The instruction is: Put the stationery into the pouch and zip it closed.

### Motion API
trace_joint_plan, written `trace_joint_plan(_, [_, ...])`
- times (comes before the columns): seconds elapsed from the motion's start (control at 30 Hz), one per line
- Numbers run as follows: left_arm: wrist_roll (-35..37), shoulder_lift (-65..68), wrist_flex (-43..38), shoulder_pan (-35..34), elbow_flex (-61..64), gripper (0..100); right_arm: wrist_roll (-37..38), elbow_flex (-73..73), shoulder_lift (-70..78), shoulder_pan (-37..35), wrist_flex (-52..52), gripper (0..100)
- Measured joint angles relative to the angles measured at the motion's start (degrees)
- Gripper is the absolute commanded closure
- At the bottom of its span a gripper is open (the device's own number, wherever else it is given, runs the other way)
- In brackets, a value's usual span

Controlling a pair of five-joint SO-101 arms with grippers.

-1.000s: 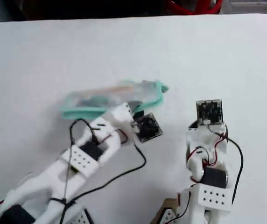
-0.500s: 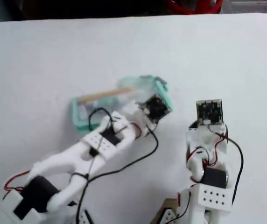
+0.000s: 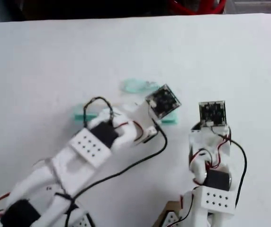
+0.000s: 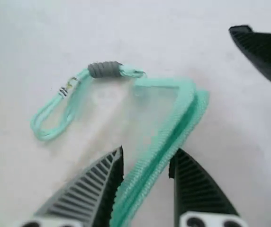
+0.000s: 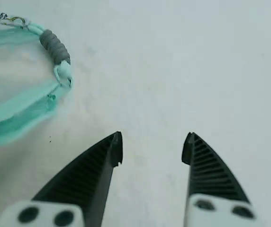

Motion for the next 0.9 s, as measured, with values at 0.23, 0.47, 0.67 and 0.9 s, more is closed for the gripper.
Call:
trace_joint_plan(0.23, [-2.99,-10.2,2.46,-0.62,-0.62,78,0.0,0.0,0.0,0.0,0.0,79.7])
trace_joint_plan(0.47, [-4.22,-1.14,-4.84,-10.02,0.44,79,0.0,0.0,0.0,0.62,0.0,79.7])
trace_joint_plan(0.67, [-9.76,-0.53,17.05,-2.55,-1.85,83,0.0,0.0,0.0,2.81,0.0,83.7])
trace_joint_plan(0.9, [-14.33,-0.62,25.49,0.53,2.29,93,0.0,0.0,0.0,2.9,0.0,95.8])
